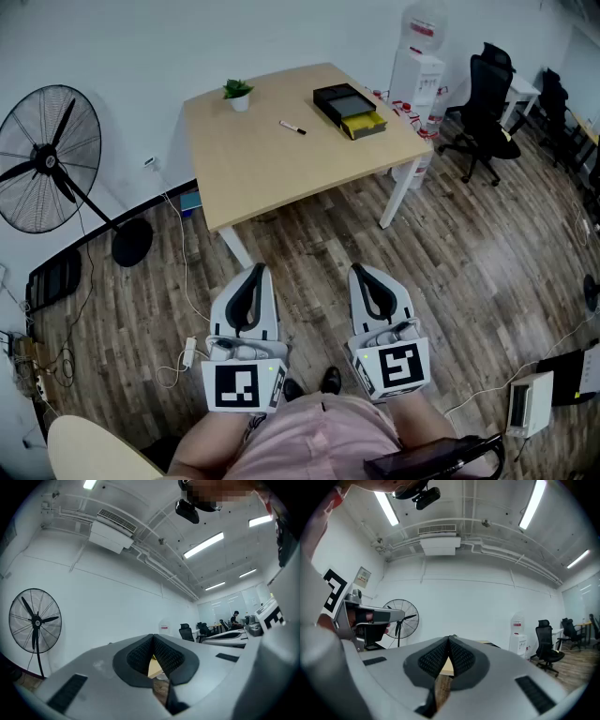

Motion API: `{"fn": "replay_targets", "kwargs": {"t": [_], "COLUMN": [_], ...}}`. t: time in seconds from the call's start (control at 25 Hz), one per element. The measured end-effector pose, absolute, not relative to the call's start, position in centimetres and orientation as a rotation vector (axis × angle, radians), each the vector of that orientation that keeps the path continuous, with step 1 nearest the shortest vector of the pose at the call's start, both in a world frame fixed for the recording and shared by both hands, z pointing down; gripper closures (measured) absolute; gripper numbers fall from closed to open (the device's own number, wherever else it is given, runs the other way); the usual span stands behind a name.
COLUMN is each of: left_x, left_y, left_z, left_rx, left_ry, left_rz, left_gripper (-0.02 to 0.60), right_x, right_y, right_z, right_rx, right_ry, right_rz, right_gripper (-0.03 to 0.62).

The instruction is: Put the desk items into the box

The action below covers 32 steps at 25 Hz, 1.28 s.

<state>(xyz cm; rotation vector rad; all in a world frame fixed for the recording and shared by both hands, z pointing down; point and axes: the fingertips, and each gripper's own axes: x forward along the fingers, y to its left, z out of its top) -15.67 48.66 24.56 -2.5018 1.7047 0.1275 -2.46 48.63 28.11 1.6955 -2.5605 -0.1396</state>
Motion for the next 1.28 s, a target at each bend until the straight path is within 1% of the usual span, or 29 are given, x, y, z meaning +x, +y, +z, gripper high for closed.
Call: {"fn": "replay_targets", "kwargs": {"t": [0.48, 0.6, 0.64, 0.96, 1.28], "left_x": [-9.9, -10.0, -10.0, -10.2, -13.1], "left_y": [47.7, 47.3, 47.0, 42.4, 31.9], "left_z": [27.1, 27.4, 27.3, 28.1, 29.2], "left_rx": [-2.504, -2.491, -2.484, -2.471, -2.484], "left_ry": [1.756, 1.776, 1.779, 1.815, 1.844], "left_rz": [0.052, 0.018, 0.014, 0.006, 0.019], "left_gripper": [0.571, 0.571, 0.571, 0.571, 0.571], "right_x": [3.1, 2.7, 2.7, 2.9, 0.0], "right_y": [47.3, 46.4, 46.2, 41.6, 31.5], "right_z": [29.0, 29.7, 29.7, 31.3, 32.4], "right_rx": [1.631, 1.568, 1.556, 1.518, 1.482], "right_ry": [-2.671, -2.699, -2.705, -2.691, -2.661], "right_rz": [-0.082, -0.051, -0.047, -0.026, -0.015], "right_gripper": [0.594, 0.468, 0.457, 0.436, 0.441]}}
